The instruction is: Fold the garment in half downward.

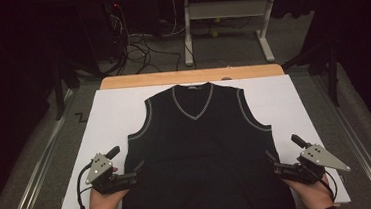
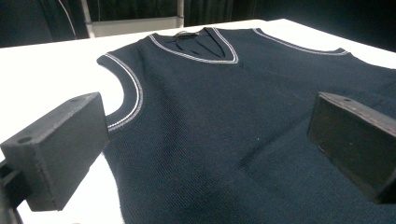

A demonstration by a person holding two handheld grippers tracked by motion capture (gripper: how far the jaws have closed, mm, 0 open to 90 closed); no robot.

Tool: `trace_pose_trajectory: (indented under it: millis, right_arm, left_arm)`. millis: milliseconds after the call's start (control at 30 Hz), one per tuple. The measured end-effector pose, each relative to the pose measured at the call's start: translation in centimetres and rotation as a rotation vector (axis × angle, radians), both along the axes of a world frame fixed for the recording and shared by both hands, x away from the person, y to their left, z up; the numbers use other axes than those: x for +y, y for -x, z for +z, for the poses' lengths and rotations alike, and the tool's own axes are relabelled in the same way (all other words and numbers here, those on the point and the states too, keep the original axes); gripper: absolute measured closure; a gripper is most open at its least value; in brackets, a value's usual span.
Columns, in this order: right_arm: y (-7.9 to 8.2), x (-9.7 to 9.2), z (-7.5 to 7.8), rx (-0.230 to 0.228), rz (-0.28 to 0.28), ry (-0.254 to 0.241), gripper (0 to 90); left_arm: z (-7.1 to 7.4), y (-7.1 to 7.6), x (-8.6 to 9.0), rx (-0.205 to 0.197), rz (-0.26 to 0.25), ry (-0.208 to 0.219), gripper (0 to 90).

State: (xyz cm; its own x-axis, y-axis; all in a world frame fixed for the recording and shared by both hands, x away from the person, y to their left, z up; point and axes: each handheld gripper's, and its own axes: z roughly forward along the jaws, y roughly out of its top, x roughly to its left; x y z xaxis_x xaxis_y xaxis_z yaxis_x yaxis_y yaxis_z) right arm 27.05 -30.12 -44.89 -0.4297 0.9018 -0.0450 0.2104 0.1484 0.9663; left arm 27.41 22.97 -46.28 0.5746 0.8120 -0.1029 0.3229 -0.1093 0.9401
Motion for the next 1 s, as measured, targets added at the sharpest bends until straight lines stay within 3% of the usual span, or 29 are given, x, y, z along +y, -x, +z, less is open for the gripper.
trace_pose_trajectory:
  millis: [600,700,867,900,1000]
  right_arm:
    - [-0.01,-0.01,0.07,0.006,-0.005,-0.004,0.5]
    - [-0.03,0.13,0.18,0.003,-0.002,0.010,0.4]
    - [-0.32,0.39,0.26,0.024,-0.016,0.028,0.4]
    - [-0.62,0.40,0.22,0.054,-0.020,0.027,0.5]
    - [-0.94,0.42,0.19,0.078,-0.027,0.044,0.5]
  left_arm:
    - [0.15,0.00,-0.17,0.001,-0.014,0.003,0.0]
    - [0.11,0.00,-0.17,-0.022,0.008,-0.003,0.0]
    - [0.01,-0.27,-0.12,-0.010,-0.011,0.011,0.0]
    - [-0.09,-0.33,-0.24,-0.003,-0.009,0.002,0.0]
    - [-0.07,-0.44,-0.33,0.017,-0.008,-0.006,0.0]
